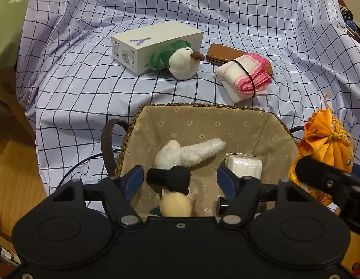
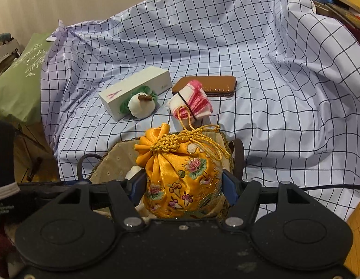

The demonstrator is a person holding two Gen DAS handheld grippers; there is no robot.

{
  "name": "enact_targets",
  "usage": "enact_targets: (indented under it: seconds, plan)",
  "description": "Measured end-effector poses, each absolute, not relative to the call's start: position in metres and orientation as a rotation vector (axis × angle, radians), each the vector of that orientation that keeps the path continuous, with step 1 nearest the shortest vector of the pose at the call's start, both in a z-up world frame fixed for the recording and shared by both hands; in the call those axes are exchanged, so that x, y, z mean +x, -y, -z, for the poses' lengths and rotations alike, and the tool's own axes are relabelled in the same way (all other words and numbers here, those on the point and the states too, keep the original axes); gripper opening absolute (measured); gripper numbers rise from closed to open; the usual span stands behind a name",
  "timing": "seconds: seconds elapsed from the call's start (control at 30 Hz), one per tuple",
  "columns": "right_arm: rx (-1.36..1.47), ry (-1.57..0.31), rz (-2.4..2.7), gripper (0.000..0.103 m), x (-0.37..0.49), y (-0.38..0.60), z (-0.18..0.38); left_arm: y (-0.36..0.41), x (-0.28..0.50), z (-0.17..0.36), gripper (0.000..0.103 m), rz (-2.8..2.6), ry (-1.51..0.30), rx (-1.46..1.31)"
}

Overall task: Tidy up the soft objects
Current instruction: 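Open the right tool to drop the pouch while the left drops the toy into the basket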

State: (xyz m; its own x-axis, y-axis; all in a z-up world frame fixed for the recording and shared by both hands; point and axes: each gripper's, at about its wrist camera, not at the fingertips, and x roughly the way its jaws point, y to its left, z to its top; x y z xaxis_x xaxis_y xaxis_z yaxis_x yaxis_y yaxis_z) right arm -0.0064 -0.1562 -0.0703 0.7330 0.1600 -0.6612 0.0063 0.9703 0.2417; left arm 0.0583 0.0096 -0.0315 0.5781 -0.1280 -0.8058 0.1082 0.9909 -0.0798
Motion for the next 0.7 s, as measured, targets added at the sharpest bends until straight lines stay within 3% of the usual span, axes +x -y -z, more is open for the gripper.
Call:
enact_targets:
  seconds: [0.3, 0.4, 0.7]
  plan:
    - [0.226, -0.778, -0.073, 0.066, 0.000, 0.153, 0.074, -0.013, 0.054, 0.027, 0.066, 0.100, -0.921, -0.012]
    - [0.217, -0.784, -0.076, 0.066, 0.002, 0.152, 0.074, -0.014, 0.052, 0.025, 0.075, 0.085, -0.906, -0.008]
    - [0.195, -0.789, -0.096, 0.070, 0.006, 0.149, 0.075, -0.016, 0.047, 0.021, 0.075, 0.067, -0.887, 0.006]
